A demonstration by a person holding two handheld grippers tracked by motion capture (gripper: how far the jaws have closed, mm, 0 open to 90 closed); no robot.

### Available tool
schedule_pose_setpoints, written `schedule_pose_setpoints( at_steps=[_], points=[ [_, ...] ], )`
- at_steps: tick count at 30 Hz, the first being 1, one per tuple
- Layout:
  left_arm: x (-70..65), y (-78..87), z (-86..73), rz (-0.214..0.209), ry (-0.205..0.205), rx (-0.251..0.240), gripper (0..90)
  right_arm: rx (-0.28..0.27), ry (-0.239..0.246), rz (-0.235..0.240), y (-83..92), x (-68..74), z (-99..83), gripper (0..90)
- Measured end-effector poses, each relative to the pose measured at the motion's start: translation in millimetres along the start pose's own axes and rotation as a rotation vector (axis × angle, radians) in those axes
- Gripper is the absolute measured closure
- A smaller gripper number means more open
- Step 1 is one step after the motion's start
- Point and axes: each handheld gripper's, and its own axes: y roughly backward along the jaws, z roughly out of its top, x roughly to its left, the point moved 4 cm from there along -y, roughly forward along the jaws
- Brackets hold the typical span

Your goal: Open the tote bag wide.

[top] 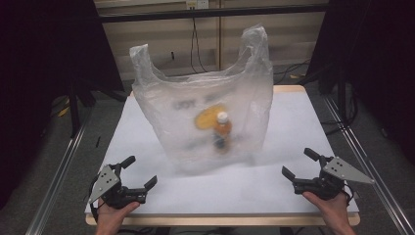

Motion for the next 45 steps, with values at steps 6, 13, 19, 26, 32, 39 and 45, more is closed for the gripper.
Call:
schedule_pose_setpoints(
  at_steps=[6, 13, 19, 26, 32, 39, 45],
  points=[
    [-2.4, -1.6, -1.7, -0.030, 0.018, 0.027, 9.6, 0.043, -0.053, 0.017, -4.2, -4.8, -2.2, 3.2],
    [-4.6, -4.4, -1.7, -0.046, 0.019, 0.044, 16.6, 0.070, -0.081, 0.081, -11.7, -4.5, -3.5, 18.6],
    [-4.5, -9.6, -3.2, -0.037, 0.046, 0.064, 15.6, 0.070, -0.050, 0.100, -11.1, -0.5, -1.7, 21.5],
    [-8.5, -12.1, 0.5, -0.081, -0.001, 0.088, 30.4, 0.063, -0.035, 0.154, -12.6, 3.4, 1.8, 42.5],
    [-10.6, -16.8, 8.2, -0.119, 0.011, 0.095, 45.4, 0.062, -0.010, 0.213, -18.7, 13.0, 8.2, 66.7],
    [-13.2, -20.5, 16.7, -0.144, 0.049, 0.106, 62.1, 0.088, 0.025, 0.272, -25.1, 19.5, 18.6, 80.6],
    [-11.5, -29.1, 21.7, -0.184, 0.061, 0.129, 75.3, 0.113, -0.001, 0.323, -35.5, 22.0, 25.4, 88.0]
  ],
)
